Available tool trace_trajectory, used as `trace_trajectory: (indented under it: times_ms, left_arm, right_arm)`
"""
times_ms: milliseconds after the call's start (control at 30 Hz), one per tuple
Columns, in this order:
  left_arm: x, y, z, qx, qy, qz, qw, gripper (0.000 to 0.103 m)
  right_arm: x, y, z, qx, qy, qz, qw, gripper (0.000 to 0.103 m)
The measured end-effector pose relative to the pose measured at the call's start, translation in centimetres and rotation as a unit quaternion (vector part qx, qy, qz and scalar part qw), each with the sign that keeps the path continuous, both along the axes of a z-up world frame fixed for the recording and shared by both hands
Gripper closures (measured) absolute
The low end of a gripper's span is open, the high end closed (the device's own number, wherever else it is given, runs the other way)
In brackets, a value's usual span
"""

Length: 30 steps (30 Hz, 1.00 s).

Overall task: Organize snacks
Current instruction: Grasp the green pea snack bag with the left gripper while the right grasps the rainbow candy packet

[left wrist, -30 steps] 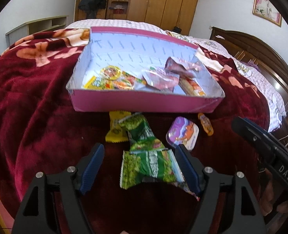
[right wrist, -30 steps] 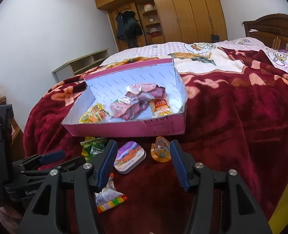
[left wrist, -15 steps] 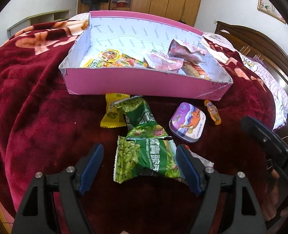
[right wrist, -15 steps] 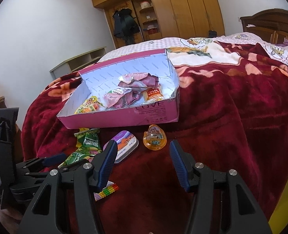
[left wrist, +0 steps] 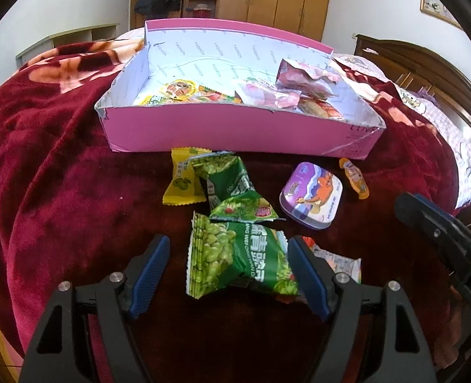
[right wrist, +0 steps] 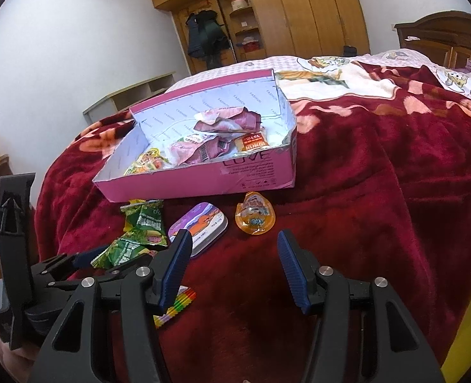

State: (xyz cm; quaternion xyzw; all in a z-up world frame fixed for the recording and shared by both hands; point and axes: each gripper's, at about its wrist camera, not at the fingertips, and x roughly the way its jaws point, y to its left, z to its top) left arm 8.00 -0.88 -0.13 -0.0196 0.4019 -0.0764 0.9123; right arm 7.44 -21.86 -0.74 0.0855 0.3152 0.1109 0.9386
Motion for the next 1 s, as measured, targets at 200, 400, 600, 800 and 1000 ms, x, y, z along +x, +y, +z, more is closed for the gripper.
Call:
trace_trajectory:
  times_ms: [200, 400, 600, 800, 1000]
  left_arm:
    - [-0.7, -0.3, 0.0, 0.002, -0.008, -0.024, 0.9997, 0.048]
    - [-1.2, -0.4, 0.3, 0.015, -0.02, -0.03, 0.9992, 0.053]
    - [-1.3, 1.3, 0.8, 0.003, -0.02, -0.011, 0.9997, 0.054]
    - [-1.8, 3.2, 1.5, -0.003, -0.029, 0.004, 0.9996, 0.054]
    - [-1.6, 5.3, 1.0, -0.014, -0.021, 0.031, 0.9992, 0.054]
  right_arm:
    - [0.0, 0.1, 0.0, 0.001, -0.001, 0.003, 1.0, 0.046]
    - [-0.4, 0.5, 0.0, -0.002, -0.003, 0.013, 1.0, 0.046]
    - [-0.6, 1.1, -0.1, -0.007, -0.004, 0.028, 1.0, 0.046]
    - [-0.7, 2.3, -0.6, -0.019, 0.0, 0.056, 0.998, 0.045]
    - [-0.9, 4.3, -1.5, -0.034, 0.008, 0.092, 0.995, 0.039]
